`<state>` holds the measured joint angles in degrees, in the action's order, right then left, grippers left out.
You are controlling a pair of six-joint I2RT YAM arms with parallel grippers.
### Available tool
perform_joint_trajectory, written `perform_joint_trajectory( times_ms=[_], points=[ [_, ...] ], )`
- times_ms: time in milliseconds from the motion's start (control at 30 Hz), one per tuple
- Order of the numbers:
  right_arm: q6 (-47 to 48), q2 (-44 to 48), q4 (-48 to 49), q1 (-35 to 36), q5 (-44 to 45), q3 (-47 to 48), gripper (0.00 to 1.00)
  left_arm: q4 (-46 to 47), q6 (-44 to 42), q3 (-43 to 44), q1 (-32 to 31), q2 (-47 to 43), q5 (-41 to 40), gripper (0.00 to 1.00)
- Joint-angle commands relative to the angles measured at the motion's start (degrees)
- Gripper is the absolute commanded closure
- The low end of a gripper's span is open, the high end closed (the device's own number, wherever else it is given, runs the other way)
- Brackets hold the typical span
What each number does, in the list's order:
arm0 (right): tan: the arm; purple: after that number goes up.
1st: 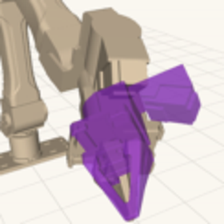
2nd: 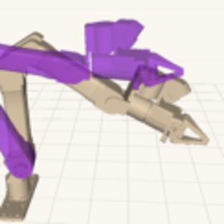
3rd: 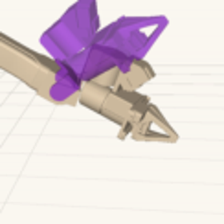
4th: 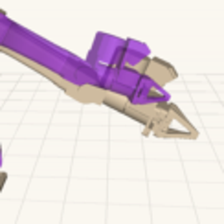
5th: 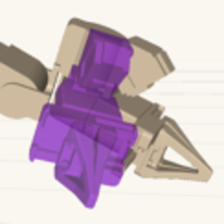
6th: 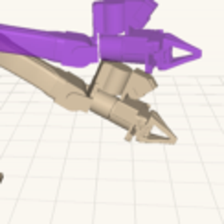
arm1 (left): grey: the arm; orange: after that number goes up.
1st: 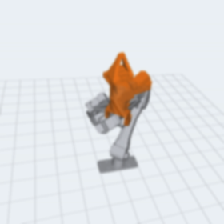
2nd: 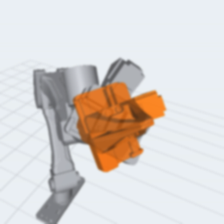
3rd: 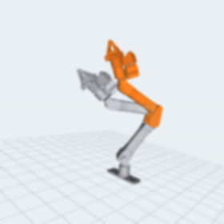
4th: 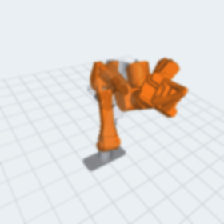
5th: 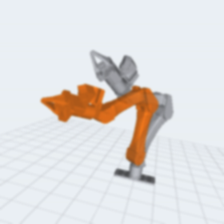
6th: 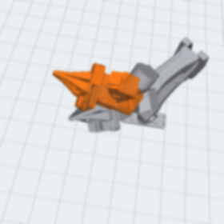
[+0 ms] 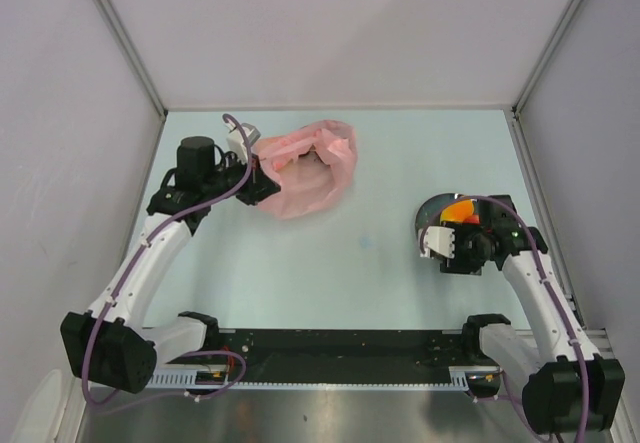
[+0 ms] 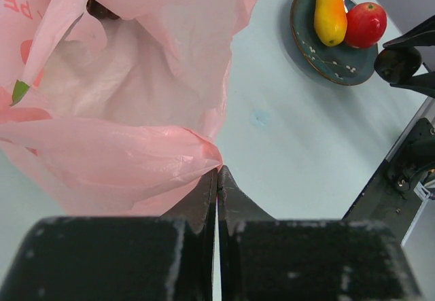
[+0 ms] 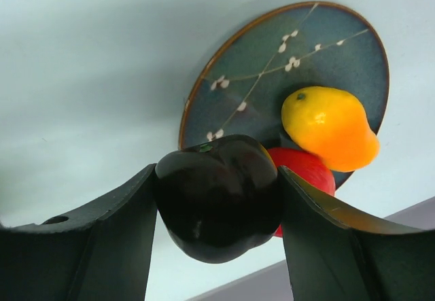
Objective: Take the fake fruits out of the plastic bag
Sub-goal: Place the fake fruit on the plate.
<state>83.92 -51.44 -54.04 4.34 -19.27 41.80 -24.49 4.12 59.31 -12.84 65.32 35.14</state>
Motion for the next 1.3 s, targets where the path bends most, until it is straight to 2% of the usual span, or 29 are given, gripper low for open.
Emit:
perform_joint_trajectory(
  times_ms=[0,233,567,800,933,1267],
  points=[
    [13.35,-3.83,1.48,-2.31,0.45,0.39,0.72,1.9,0.36,0.11,0.01,-2.48,0.55,1.0],
    [23.37,-9.46,3.5,-2.93,3.17,0.3,0.7,1.64,-0.16,-0.6,-0.08,-3.09,0.28,1.0],
    [31.39,-14.74,5.17,-3.9,6.87,0.39,0.67,1.64,-0.87,-1.83,0.1,-4.23,-0.24,1.0],
    [32.18,-16.85,5.17,-5.57,8.72,0.39,0.62,2.17,-0.78,-2.18,0.1,-4.32,-0.24,1.0],
    [32.97,-17.29,5.09,-6.1,9.33,0.3,0.54,2.17,-0.78,-2.18,0.01,-4.32,-0.15,1.0],
    [33.59,-15.89,4.04,-6.27,8.11,0.3,0.43,2.78,-0.43,-2.18,0.01,-3.8,0.37,1.0]
  ],
)
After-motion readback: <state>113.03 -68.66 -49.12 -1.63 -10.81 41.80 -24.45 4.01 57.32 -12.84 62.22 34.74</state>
